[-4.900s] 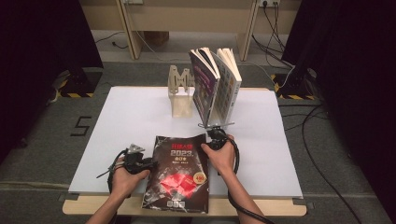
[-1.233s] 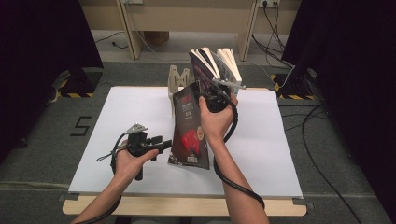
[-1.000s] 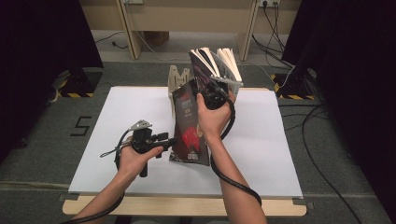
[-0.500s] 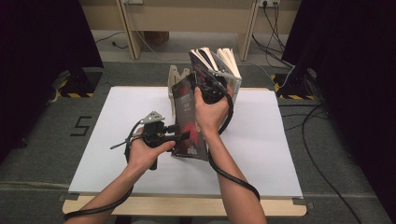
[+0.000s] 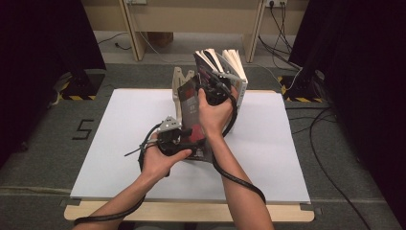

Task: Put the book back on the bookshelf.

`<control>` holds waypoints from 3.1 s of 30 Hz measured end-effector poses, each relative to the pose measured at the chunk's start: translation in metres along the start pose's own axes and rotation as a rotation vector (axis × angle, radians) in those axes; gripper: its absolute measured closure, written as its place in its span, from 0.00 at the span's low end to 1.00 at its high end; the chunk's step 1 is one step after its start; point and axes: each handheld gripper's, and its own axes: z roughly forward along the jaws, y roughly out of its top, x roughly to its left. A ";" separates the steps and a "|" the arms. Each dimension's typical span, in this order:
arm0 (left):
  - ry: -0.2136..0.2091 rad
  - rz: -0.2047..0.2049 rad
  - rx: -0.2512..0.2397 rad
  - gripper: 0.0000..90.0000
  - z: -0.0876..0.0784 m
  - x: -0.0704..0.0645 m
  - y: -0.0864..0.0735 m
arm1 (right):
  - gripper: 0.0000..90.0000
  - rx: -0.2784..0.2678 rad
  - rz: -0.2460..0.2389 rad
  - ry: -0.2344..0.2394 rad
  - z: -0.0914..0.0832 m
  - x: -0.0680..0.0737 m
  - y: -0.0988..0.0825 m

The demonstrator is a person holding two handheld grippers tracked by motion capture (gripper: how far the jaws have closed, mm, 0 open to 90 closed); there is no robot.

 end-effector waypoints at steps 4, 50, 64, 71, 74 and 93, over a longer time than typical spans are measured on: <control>0.018 -0.010 0.011 0.33 0.011 -0.005 -0.003 | 0.92 0.017 -0.001 -0.009 0.002 -0.001 -0.002; 0.266 -0.051 -0.075 0.61 0.026 0.032 0.003 | 0.96 -0.006 -0.097 0.043 -0.019 0.026 -0.008; 0.271 -0.070 -0.117 0.69 0.022 0.035 0.026 | 0.95 0.013 -0.130 0.066 -0.024 0.037 -0.015; 0.316 -0.090 -0.093 0.80 0.018 0.036 0.019 | 0.95 0.024 -0.206 0.081 -0.017 0.046 -0.024; 0.327 -0.100 -0.111 0.82 0.015 0.037 0.015 | 0.95 0.027 -0.231 0.090 -0.015 0.051 -0.026; 0.312 -0.076 -0.093 0.82 0.017 0.041 0.013 | 0.95 0.029 -0.225 0.098 -0.015 0.052 -0.029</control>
